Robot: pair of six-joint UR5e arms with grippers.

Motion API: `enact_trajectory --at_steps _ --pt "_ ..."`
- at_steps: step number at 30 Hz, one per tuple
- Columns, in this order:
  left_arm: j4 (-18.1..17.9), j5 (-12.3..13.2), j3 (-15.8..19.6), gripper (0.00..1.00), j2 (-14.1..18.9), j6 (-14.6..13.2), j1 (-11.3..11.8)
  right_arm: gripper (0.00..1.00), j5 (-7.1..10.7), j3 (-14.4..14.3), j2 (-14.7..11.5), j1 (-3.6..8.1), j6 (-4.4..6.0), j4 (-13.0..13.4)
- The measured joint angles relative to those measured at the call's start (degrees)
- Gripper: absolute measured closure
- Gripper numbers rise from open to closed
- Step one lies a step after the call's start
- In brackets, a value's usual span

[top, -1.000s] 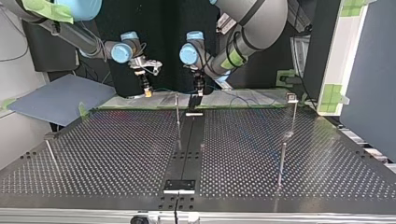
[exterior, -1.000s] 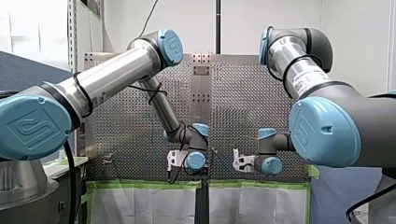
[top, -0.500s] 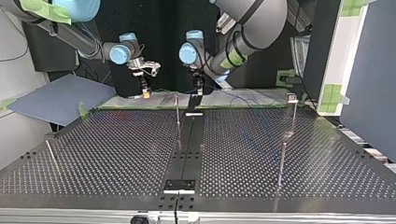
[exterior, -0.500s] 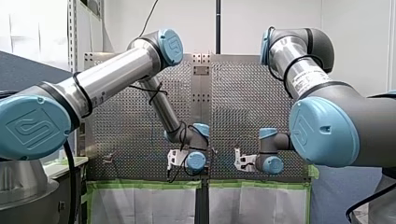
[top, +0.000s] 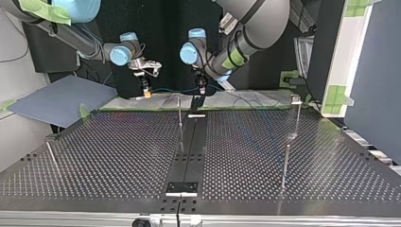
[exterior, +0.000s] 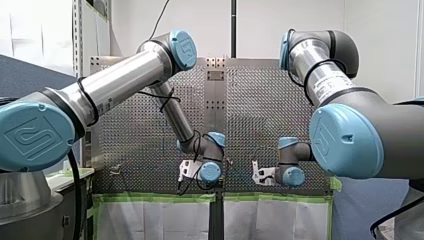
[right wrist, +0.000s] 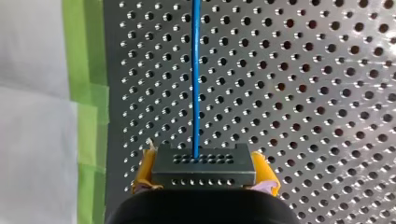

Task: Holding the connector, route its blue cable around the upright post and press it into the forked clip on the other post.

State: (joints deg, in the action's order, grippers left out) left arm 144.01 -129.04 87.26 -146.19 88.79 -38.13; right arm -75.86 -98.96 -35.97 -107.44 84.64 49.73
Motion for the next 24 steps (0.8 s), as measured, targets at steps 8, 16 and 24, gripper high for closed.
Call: enact_trajectory --at_steps 8,16,24 --pt "0.7 -1.1 0.0 0.85 0.1 0.3 -0.3 1.0 0.03 -0.3 -0.2 0.33 -3.86 -2.8" --pt "1.0 -1.6 0.0 0.85 0.2 0.4 -0.4 1.0 0.86 -2.9 -2.9 1.02 -3.86 -0.9" --pt "1.8 -1.5 0.0 0.85 1.9 0.5 -0.6 1.0 1.66 -3.3 -4.2 2.0 -3.06 -0.2"
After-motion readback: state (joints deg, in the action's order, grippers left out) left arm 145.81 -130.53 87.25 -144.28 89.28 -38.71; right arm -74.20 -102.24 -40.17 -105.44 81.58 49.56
